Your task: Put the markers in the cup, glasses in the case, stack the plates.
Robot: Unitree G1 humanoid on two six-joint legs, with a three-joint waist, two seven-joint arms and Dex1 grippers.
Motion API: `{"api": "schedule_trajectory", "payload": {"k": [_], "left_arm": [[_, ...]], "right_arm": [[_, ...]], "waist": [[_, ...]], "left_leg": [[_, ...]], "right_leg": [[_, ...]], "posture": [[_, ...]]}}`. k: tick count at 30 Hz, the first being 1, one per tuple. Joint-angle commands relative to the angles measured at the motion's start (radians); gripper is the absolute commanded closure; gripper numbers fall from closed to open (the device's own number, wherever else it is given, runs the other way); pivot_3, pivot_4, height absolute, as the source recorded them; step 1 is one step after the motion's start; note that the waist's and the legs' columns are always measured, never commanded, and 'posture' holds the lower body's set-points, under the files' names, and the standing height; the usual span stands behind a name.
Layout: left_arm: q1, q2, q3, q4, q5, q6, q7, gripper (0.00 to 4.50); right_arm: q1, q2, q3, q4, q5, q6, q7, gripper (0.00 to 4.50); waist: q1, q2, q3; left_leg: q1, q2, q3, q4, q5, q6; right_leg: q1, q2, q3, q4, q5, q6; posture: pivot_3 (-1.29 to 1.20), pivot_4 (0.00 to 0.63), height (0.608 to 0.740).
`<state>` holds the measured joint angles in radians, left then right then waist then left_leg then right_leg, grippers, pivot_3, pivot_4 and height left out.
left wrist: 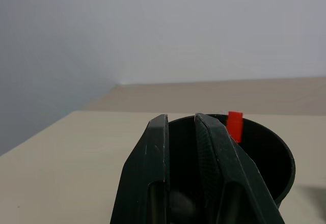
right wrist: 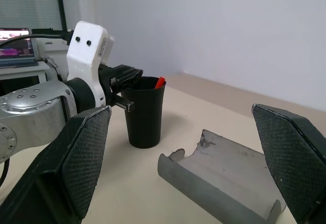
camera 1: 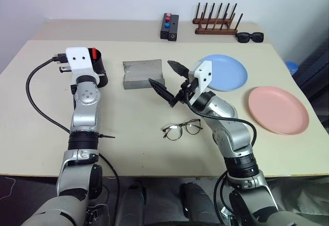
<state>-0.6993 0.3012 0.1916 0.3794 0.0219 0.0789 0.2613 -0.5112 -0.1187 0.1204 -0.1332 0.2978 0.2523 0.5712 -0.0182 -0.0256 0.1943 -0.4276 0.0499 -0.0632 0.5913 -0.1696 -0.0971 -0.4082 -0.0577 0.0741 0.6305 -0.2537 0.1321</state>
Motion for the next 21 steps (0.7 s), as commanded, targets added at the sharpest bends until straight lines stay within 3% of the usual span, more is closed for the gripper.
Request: {"api": "schedule_trajectory", "payload": {"k": [1, 6, 7, 10, 15, 16, 18, 21], "left_arm": [[0.008, 0.001, 0.015, -0.038, 0.012, -0.008, 0.014, 3.72], [-0.027, -0.001, 0.019, -0.093, -0.03, -0.026, -0.034, 3.72], [-0.042, 0.005, -0.003, -0.132, -0.075, -0.018, -0.132, 3.72], [-0.073, 0.037, -0.068, -0.221, -0.193, 0.116, -0.398, 2.84], [-0.132, 0.122, -0.158, -0.212, -0.253, 0.47, -0.618, 0.35], [-0.156, 0.13, -0.168, -0.183, -0.268, 0.548, -0.647, 0.05], [-0.194, 0.163, -0.232, -0.127, -0.255, 0.639, -0.741, 0.05], [-0.22, 0.203, -0.322, -0.048, -0.217, 0.609, -0.889, 0.05]], "right_arm": [[-0.003, 0.003, 0.003, -0.029, 0.009, -0.015, 0.002, 0.0], [-0.004, -0.001, 0.0, -0.029, 0.008, -0.016, 0.001, 0.0], [-0.008, -0.01, -0.009, -0.024, 0.006, -0.017, 0.003, 0.0], [-0.022, -0.051, -0.039, -0.009, 0.006, -0.021, 0.016, 0.0], [-0.036, -0.152, -0.08, 0.006, 0.026, -0.013, 0.082, 0.0], [-0.032, -0.18, -0.08, 0.0, 0.03, -0.008, 0.111, 0.0], [-0.015, -0.25, -0.066, -0.025, 0.042, 0.015, 0.189, 0.0], [0.035, -0.383, -0.023, -0.09, 0.047, 0.048, 0.328, 0.0]], "waist": [[0.0, 0.0, 0.0], [0.0, 0.0, 0.0], [0.0, 0.0, 0.0], [0.008, 0.0, 0.0], [-0.004, 0.001, 0.0], [-0.005, 0.001, 0.001], [-0.012, 0.001, 0.001], [-0.023, 0.002, 0.001]], "left_leg": [[0.0, 0.0, 0.0, 0.0, 0.0, 0.0], [0.0, 0.0, 0.0, 0.0, 0.0, 0.0], [0.0, 0.0, 0.0, 0.0, 0.0, 0.0], [-0.001, 0.0, 0.0, 0.0, 0.0, 0.0], [0.0, 0.0, 0.0, 0.001, 0.0, 0.0], [0.001, 0.0, 0.0, 0.0, 0.0, 0.0], [0.0, 0.0, 0.0, 0.0, 0.0, 0.0], [0.0, 0.0, 0.0, 0.0, -0.001, 0.002]], "right_leg": [[0.0, 0.0, 0.0, 0.0, 0.0, 0.0], [0.0, 0.0, 0.0, 0.0, 0.0, 0.0], [0.0, 0.0, 0.0, 0.0, 0.0, 0.0], [0.0, 0.0, 0.0, 0.0, 0.0, 0.0], [0.001, 0.0, 0.0, 0.0, 0.0, 0.0], [0.001, 0.0, 0.0, 0.0, 0.0, 0.0], [0.0, 0.0, 0.0, 0.0, 0.0, 0.0], [0.0, 0.0, 0.0, 0.0, -0.001, 0.001]], "posture": [[0.0, 0.15, 0.74], [0.0, 0.15, 0.74], [0.0, 0.15, 0.74], [0.0, 0.15, 0.74], [0.0, 0.15, 0.74], [0.0, 0.15, 0.74], [0.0, 0.15, 0.74], [0.0, 0.15, 0.74]]}}
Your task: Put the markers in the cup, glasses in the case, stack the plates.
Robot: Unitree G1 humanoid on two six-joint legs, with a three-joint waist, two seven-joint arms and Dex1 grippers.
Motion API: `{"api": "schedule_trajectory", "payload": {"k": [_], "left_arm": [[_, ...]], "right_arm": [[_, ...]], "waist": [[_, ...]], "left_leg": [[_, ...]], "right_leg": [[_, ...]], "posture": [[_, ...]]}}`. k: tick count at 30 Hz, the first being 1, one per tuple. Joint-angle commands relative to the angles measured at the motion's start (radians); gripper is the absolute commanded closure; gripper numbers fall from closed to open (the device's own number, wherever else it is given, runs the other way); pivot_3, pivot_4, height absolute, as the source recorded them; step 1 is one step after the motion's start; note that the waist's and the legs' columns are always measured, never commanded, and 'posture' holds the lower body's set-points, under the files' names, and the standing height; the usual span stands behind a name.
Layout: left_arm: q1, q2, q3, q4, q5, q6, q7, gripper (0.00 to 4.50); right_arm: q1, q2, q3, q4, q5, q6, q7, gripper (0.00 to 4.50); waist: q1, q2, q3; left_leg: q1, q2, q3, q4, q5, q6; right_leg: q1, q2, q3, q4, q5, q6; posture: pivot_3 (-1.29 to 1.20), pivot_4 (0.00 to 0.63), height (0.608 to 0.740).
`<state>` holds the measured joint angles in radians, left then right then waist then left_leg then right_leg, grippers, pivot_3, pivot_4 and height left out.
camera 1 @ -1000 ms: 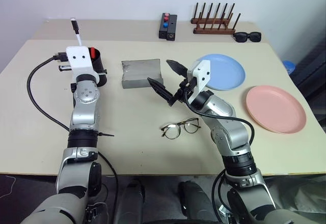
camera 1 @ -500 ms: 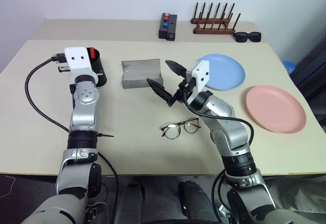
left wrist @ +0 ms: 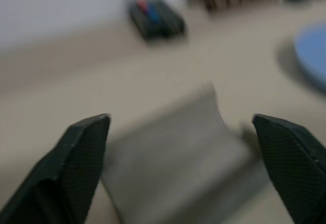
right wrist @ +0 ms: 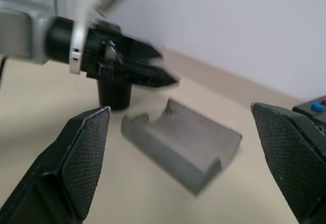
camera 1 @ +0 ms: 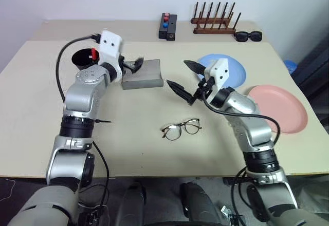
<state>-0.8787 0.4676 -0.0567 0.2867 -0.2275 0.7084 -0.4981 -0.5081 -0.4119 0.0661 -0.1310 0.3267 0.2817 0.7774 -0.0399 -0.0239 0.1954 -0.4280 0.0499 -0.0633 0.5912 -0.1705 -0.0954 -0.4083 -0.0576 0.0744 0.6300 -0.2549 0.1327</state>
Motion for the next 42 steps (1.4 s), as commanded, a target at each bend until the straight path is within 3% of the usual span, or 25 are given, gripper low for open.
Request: {"api": "schedule_trajectory", "payload": {"k": [1, 7, 15, 18, 22, 25, 28, 32, 37, 42], "left_arm": [[-0.056, 0.044, -0.094, 0.088, 0.044, -0.036, -0.169, 0.05], [-0.144, 0.065, -0.169, 0.326, 0.104, -0.136, -0.377, 0.05], [-0.254, 0.068, -0.211, 0.616, 0.21, -0.294, -0.538, 0.05], [-0.266, 0.062, -0.208, 0.66, 0.238, -0.335, -0.56, 0.88], [-0.26, 0.052, -0.188, 0.67, 0.253, -0.372, -0.558, 2.87], [-0.221, 0.059, -0.178, 0.629, 0.252, -0.441, -0.57, 4.4], [-0.162, 0.071, -0.152, 0.538, 0.219, -0.49, -0.607, 4.46], [0.032, 0.168, -0.147, 0.182, 0.145, -0.493, -0.783, 4.46], [0.177, 0.279, -0.158, -0.089, 0.112, -0.4, -0.888, 4.46], [0.251, 0.345, -0.177, -0.204, 0.128, -0.382, -0.915, 4.46]], "right_arm": [[0.051, -0.135, 0.041, -0.113, 0.016, 0.03, 0.158, 0.0], [0.126, -0.27, 0.015, -0.177, 0.026, 0.067, 0.223, 0.0], [0.184, -0.292, -0.03, -0.197, 0.014, 0.049, 0.193, 0.0], [0.187, -0.288, -0.035, -0.203, 0.015, 0.049, 0.179, 0.0], [0.184, -0.288, -0.033, -0.206, 0.017, 0.05, 0.17, 0.0], [0.182, -0.289, -0.03, -0.207, 0.016, 0.051, 0.167, 0.0], [0.183, -0.287, -0.027, -0.212, 0.017, 0.054, 0.163, 0.0], [0.191, -0.28, -0.017, -0.228, 0.02, 0.06, 0.158, 0.0], [0.186, -0.274, -0.001, -0.237, 0.028, 0.069, 0.167, 0.0], [0.167, -0.293, 0.019, -0.232, 0.038, 0.103, 0.212, 0.0]], "waist": [[-0.001, 0.0, 0.0], [-0.007, 0.0, 0.001], [-0.002, 0.0, 0.001], [-0.002, 0.0, 0.001], [-0.002, 0.0, 0.001], [-0.002, 0.0, 0.001], [-0.003, 0.0, 0.001], [-0.006, 0.0, 0.001], [0.002, 0.0, 0.001], [0.004, 0.0, 0.001]], "left_leg": [[0.0, 0.0, 0.0, 0.0, 0.0, 0.001], [-0.001, 0.0, 0.0, 0.001, -0.001, 0.001], [-0.003, 0.0, 0.0, 0.001, -0.001, 0.001], [-0.004, 0.0, 0.0, 0.002, -0.001, 0.001], [-0.004, 0.0, 0.0, 0.002, -0.001, 0.001], [-0.004, 0.0, 0.0, 0.002, -0.001, 0.001], [-0.004, 0.0, 0.0, 0.002, -0.001, 0.001], [-0.004, 0.0, 0.0, 0.001, -0.001, 0.001], [-0.004, 0.001, 0.0, 0.003, 0.0, 0.001], [-0.004, 0.0, 0.001, 0.005, -0.001, 0.001]], "right_leg": [[0.0, 0.0, 0.0, 0.0, 0.0, 0.0], [-0.001, 0.0, 0.0, 0.0, -0.003, -0.003], [-0.002, 0.0, 0.0, 0.0, -0.003, -0.004], [-0.003, 0.0, 0.0, 0.0, -0.003, -0.004], [-0.003, 0.0, 0.0, 0.0, -0.002, -0.004], [-0.003, 0.0, 0.0, 0.0, -0.002, -0.003], [-0.003, 0.0, 0.0, 0.001, -0.002, -0.002], [-0.004, 0.0, 0.001, 0.001, -0.001, -0.001], [-0.004, 0.0, 0.0, 0.003, -0.002, -0.004], [-0.002, -0.001, 0.001, 0.001, -0.003, -0.006]], "posture": [[0.0, 0.15, 0.74], [0.0, 0.15, 0.74], [0.0, 0.15, 0.74], [0.0, 0.15, 0.74], [0.0, 0.15, 0.74], [0.0, 0.15, 0.74], [0.0, 0.15, 0.74], [0.0, 0.15, 0.74], [0.0, 0.15, 0.74], [0.0, 0.15, 0.74]]}}
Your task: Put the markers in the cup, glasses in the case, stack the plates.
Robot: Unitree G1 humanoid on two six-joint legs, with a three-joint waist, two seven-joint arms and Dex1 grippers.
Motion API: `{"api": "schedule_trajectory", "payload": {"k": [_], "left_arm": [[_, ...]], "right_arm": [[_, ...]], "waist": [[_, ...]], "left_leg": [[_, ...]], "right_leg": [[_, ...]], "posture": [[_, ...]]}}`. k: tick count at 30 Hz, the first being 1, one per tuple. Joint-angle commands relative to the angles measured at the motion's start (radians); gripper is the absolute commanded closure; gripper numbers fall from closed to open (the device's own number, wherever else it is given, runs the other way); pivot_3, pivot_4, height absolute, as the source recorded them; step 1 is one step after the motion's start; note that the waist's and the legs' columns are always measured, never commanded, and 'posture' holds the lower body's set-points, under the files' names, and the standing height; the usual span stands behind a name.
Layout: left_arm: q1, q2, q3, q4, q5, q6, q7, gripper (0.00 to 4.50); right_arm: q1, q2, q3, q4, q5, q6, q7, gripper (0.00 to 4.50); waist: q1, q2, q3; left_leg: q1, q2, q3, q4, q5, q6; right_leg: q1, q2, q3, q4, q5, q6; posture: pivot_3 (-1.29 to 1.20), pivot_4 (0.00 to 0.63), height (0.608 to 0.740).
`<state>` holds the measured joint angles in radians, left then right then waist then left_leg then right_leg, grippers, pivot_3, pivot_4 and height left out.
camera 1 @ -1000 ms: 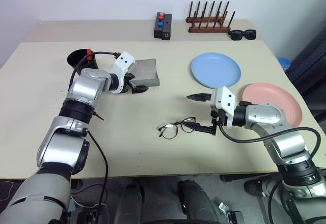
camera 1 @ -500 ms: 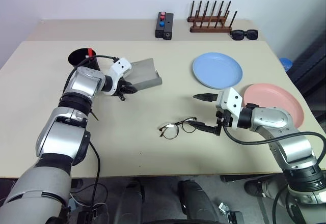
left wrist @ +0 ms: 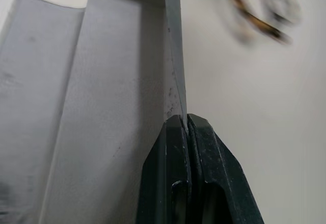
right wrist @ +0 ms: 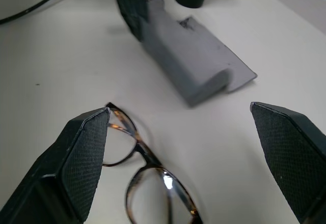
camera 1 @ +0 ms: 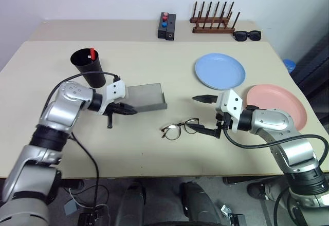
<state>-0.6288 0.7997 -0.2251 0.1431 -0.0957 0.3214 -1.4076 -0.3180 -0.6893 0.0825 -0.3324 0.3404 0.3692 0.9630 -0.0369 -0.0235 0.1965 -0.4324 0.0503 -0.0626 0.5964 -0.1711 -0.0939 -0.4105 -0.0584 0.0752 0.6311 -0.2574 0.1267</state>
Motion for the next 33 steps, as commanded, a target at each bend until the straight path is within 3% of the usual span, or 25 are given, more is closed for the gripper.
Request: {"api": "schedule_trajectory", "payload": {"k": [1, 7, 8, 10, 16, 22, 28, 33], "left_arm": [[0.004, 0.011, -0.009, -0.068, -0.004, 0.007, -0.002, 4.46], [0.01, -0.004, -0.016, -0.078, -0.02, 0.021, 0.004, 4.46], [0.01, -0.004, -0.014, -0.076, -0.021, 0.024, 0.006, 4.21], [0.008, -0.006, -0.008, -0.071, -0.028, 0.032, 0.01, 3.67], [0.013, -0.05, 0.068, -0.083, -0.082, 0.069, 0.106, 0.74], [0.113, -0.006, 0.169, -0.19, -0.129, 0.082, 0.176, 0.74], [0.348, -0.013, 0.293, -0.533, -0.3, 0.301, 0.291, 0.74], [0.546, 0.013, 0.345, -0.753, -0.37, 0.382, 0.358, 0.74]], "right_arm": [[-0.03, -0.024, 0.01, -0.025, 0.017, 0.022, 0.038, 0.0], [-0.071, -0.047, 0.066, 0.021, -0.08, -0.038, 0.058, 0.0], [-0.079, -0.045, 0.078, 0.029, -0.104, -0.055, 0.053, 0.0], [-0.09, -0.044, 0.104, 0.044, -0.159, -0.093, 0.04, 0.0], [-0.096, -0.022, 0.164, 0.055, -0.258, -0.153, 0.015, 0.0], [-0.119, -0.004, 0.2, 0.053, -0.352, -0.219, -0.021, 0.0], [-0.133, -0.012, 0.234, 0.081, -0.452, -0.302, -0.033, 0.0], [-0.157, -0.01, 0.247, 0.118, -0.508, -0.351, -0.034, 0.0]], "waist": [[0.003, 0.0, 0.0], [-0.002, 0.0, 0.0], [-0.003, 0.0, 0.0], [-0.005, 0.0, 0.0], [-0.004, 0.0, 0.0], [-0.009, 0.0, 0.0], [-0.004, 0.0, 0.0], [-0.006, 0.0, 0.0]], "left_leg": [[0.0, 0.0, 0.0, 0.0, 0.0, 0.0], [0.0, 0.0, 0.0, 0.0, 0.0, 0.0], [0.0, 0.0, 0.0, 0.0, 0.0, 0.0], [0.0, 0.0, 0.0, 0.0, 0.0, 0.0], [0.0, 0.0, 0.0, 0.0, 0.0, 0.0], [0.0, 0.0, 0.0, 0.0, 0.0, 0.0], [0.001, 0.0, 0.0, 0.0, 0.0, 0.0], [0.002, 0.0, 0.001, 0.0, 0.0, 0.0]], "right_leg": [[0.0, 0.0, 0.0, 0.0, 0.0, -0.001], [0.0, 0.0, 0.0, 0.0, 0.0, 0.0], [0.0, 0.0, 0.0, 0.0, 0.0, 0.0], [0.0, 0.0, 0.0, 0.0, 0.0, 0.0], [0.0, 0.0, 0.0, 0.001, 0.0, 0.0], [-0.001, 0.001, 0.0, 0.002, 0.0, 0.001], [0.0, 0.0, 0.0, 0.002, 0.0, 0.0], [0.001, 0.0, 0.0, 0.002, 0.0, -0.001]], "posture": [[0.0, 0.15, 0.74], [0.0, 0.15, 0.74], [0.0, 0.15, 0.74], [0.0, 0.15, 0.74], [0.0, 0.15, 0.74], [0.0, 0.15, 0.74], [0.0, 0.15, 0.74], [0.0, 0.15, 0.74]]}}
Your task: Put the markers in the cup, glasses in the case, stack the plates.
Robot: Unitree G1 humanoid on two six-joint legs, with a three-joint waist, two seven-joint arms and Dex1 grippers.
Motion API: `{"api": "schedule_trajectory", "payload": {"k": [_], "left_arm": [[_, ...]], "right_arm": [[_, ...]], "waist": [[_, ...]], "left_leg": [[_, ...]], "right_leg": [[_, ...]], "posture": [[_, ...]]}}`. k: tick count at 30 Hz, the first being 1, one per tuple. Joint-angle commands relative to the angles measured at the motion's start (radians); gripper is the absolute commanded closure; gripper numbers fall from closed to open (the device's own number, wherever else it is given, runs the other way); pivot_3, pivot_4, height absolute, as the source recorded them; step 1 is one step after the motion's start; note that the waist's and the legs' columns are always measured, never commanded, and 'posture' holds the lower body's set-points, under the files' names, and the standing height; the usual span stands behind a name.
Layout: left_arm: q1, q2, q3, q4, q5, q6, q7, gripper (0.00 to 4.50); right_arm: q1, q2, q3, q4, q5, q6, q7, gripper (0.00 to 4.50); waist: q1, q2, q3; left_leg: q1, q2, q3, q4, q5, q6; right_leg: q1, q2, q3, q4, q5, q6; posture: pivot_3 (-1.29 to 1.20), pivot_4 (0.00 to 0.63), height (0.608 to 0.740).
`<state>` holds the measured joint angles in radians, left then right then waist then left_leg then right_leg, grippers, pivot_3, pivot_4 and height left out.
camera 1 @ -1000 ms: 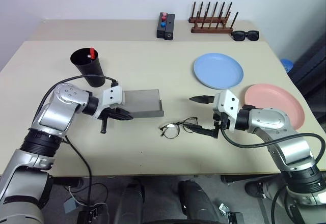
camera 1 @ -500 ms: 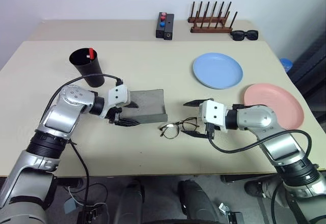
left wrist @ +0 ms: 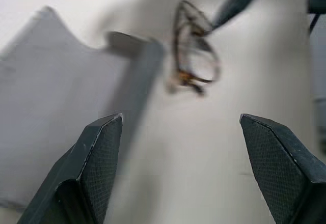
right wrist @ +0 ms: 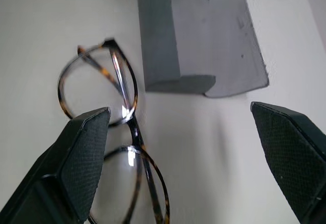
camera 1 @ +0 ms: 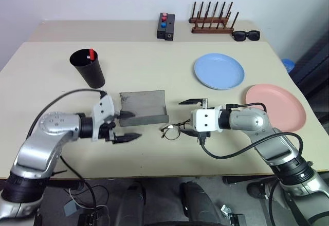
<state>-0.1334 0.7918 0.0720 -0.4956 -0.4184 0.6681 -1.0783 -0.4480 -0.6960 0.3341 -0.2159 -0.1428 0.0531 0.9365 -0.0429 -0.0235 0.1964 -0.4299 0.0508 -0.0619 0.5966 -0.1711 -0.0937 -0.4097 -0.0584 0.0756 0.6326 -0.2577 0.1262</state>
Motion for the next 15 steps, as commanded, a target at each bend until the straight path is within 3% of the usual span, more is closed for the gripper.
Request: {"api": "schedule_trajectory", "payload": {"k": [1, 7, 10, 15], "left_arm": [[0.087, 0.023, 0.055, -0.152, -0.057, 0.042, 0.043, 0.74], [0.177, 0.016, 0.08, -0.212, -0.095, 0.071, 0.122, 0.74], [0.191, 0.0, 0.091, -0.201, -0.107, 0.071, 0.162, 0.71], [0.215, -0.016, 0.101, -0.177, -0.11, 0.036, 0.194, 0.71]], "right_arm": [[-0.033, -0.006, -0.001, 0.008, -0.037, -0.042, -0.004, 0.0], [-0.044, -0.009, 0.011, 0.027, -0.069, -0.073, 0.019, 0.0], [-0.045, -0.007, 0.017, 0.033, -0.087, -0.089, 0.02, 0.86], [-0.038, -0.004, 0.025, 0.04, -0.116, -0.109, 0.018, 3.34]], "waist": [[-0.001, 0.0, 0.0], [0.002, 0.0, 0.0], [0.0, 0.0, 0.0], [0.0, 0.0, 0.0]], "left_leg": [[0.001, 0.0, 0.0, 0.0, 0.0, 0.0], [0.002, 0.0, 0.0, 0.0, 0.0, 0.0], [0.003, 0.0, 0.001, 0.0, 0.0, 0.0], [0.003, 0.0, 0.001, 0.0, 0.0, 0.0]], "right_leg": [[0.0, 0.0, 0.0, 0.0, 0.0, 0.0], [0.002, 0.0, 0.0, 0.0, -0.001, -0.001], [0.002, 0.0, 0.0, 0.0, -0.001, -0.002], [0.002, 0.0, 0.0, 0.0, -0.001, -0.002]], "posture": [[0.0, 0.15, 0.74], [0.0, 0.15, 0.74], [0.0, 0.15, 0.74], [0.0, 0.15, 0.74]]}}
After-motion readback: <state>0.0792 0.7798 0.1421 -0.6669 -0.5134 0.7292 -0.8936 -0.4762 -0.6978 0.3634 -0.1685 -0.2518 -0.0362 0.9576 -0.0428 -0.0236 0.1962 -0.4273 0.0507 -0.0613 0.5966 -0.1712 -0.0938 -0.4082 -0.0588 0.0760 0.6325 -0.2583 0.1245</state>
